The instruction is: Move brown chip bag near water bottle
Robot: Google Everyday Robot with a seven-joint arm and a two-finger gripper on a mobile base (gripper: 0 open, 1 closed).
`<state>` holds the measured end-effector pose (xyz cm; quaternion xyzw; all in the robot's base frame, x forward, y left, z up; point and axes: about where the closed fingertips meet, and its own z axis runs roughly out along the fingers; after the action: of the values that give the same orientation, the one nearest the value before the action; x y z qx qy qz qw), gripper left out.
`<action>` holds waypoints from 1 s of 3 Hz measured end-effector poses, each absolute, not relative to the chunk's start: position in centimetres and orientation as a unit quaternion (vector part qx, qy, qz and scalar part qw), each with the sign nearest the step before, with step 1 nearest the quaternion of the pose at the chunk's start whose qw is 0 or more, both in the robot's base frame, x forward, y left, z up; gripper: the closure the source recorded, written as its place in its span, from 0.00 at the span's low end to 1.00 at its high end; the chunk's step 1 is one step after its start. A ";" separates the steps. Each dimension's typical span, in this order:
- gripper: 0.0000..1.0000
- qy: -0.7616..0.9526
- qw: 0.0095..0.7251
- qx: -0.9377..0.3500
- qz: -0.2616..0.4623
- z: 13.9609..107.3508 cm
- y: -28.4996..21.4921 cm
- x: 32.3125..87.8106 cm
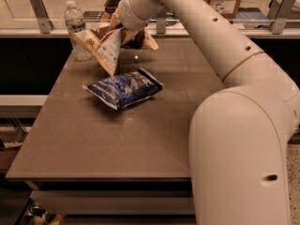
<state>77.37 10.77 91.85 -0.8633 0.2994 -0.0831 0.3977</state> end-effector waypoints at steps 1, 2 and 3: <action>1.00 0.317 0.361 -0.871 -0.098 90.8 11.8 77.6; 1.00 0.333 0.337 -0.875 -0.102 89.7 12.2 78.0; 0.84 0.333 0.335 -0.876 -0.101 89.3 12.4 78.0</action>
Offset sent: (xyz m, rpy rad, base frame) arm 0.0164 0.0134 -0.0359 -0.1771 0.0641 -0.1324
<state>78.02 12.41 89.34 -0.8756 0.3331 -0.1006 0.3351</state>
